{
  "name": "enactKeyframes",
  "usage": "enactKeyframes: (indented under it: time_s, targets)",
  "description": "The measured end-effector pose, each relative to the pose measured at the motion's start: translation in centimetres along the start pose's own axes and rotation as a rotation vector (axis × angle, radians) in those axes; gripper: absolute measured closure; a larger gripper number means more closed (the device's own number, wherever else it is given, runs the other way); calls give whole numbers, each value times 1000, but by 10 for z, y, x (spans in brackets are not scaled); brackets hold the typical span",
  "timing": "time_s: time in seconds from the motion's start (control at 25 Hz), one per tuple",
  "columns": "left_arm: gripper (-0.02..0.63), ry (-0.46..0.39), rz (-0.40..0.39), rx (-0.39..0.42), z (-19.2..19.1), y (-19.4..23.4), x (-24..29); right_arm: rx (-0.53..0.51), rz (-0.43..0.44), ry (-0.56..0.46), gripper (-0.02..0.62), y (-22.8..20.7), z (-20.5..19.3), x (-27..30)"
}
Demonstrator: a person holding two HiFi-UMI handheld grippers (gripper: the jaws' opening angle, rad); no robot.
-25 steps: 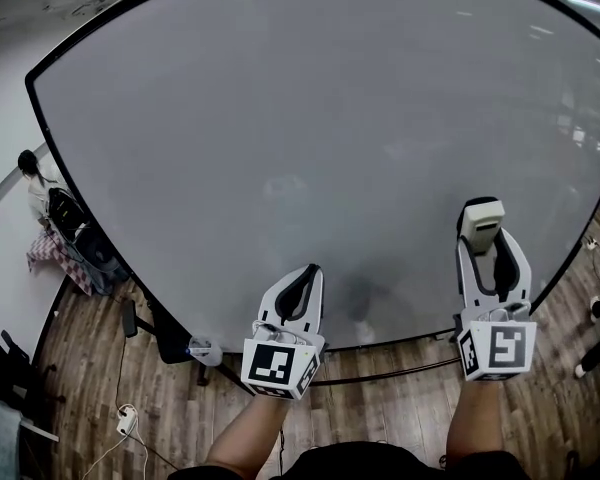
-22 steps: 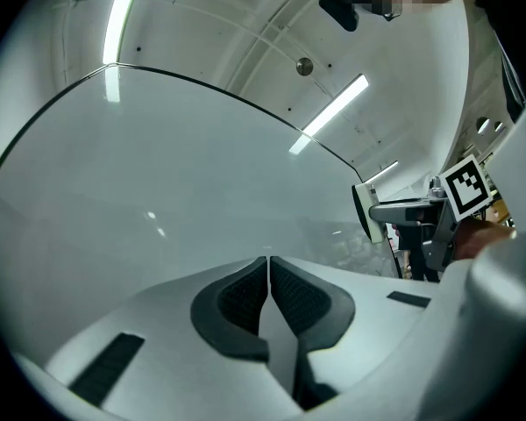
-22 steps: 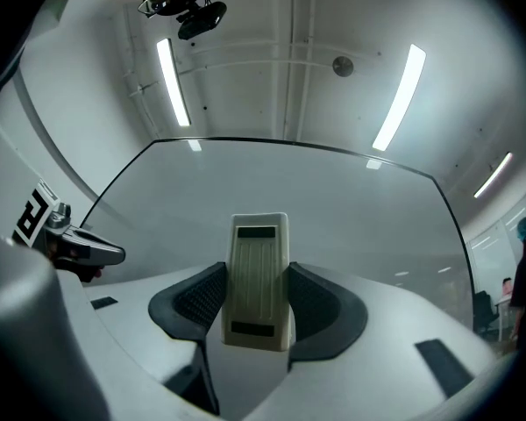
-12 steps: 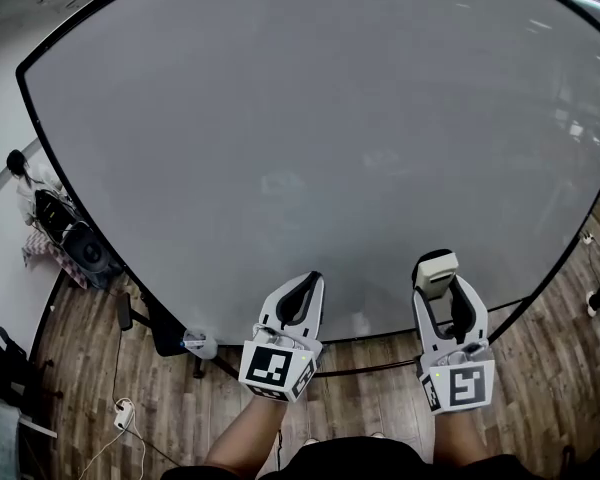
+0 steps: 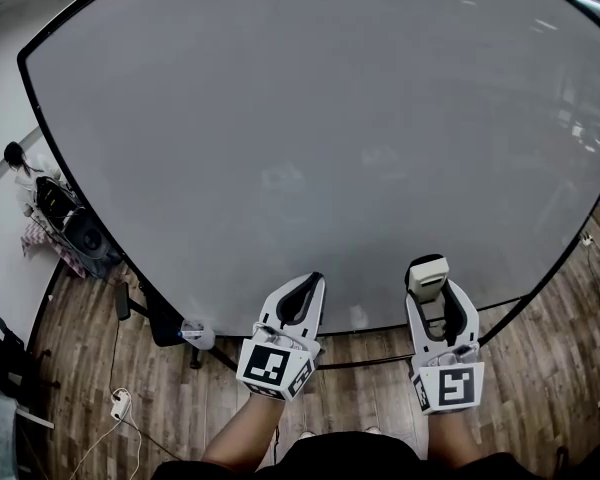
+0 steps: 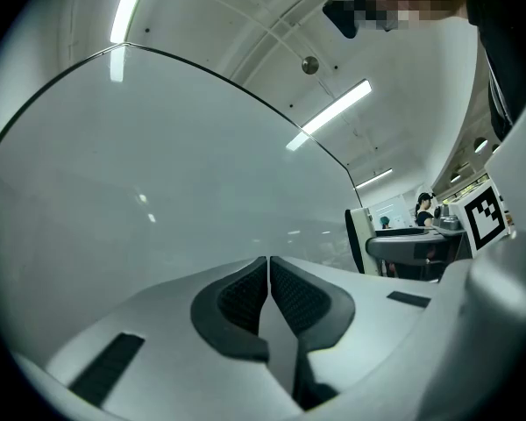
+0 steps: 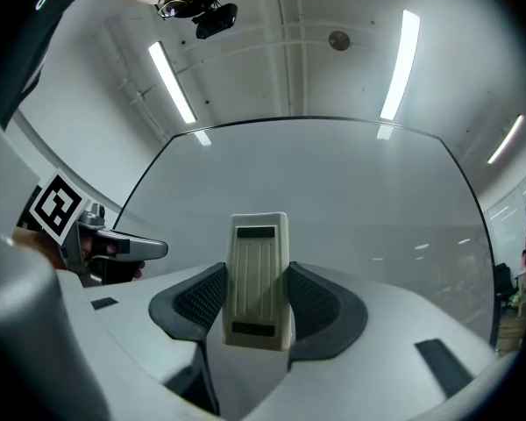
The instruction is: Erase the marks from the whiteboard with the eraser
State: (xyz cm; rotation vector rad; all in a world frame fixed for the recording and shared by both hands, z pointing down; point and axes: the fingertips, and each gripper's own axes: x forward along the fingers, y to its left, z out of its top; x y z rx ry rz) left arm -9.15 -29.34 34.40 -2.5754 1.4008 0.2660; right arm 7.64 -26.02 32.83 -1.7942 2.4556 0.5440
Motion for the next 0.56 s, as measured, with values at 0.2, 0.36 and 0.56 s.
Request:
enactKeyframes:
  time_s: [0.2, 0.36, 0.56]
  targets:
    - [580, 11, -1, -9, -5, -2, -4, 1, -9, 8, 350, 1, -4, -1]
    - [580, 19, -14, -16, -7, -10, -3, 8, -4, -3, 350, 0, 0, -4]
    - [580, 20, -10, -17, -9, -13, 1, -1, -6, -9, 350, -5, 0, -5]
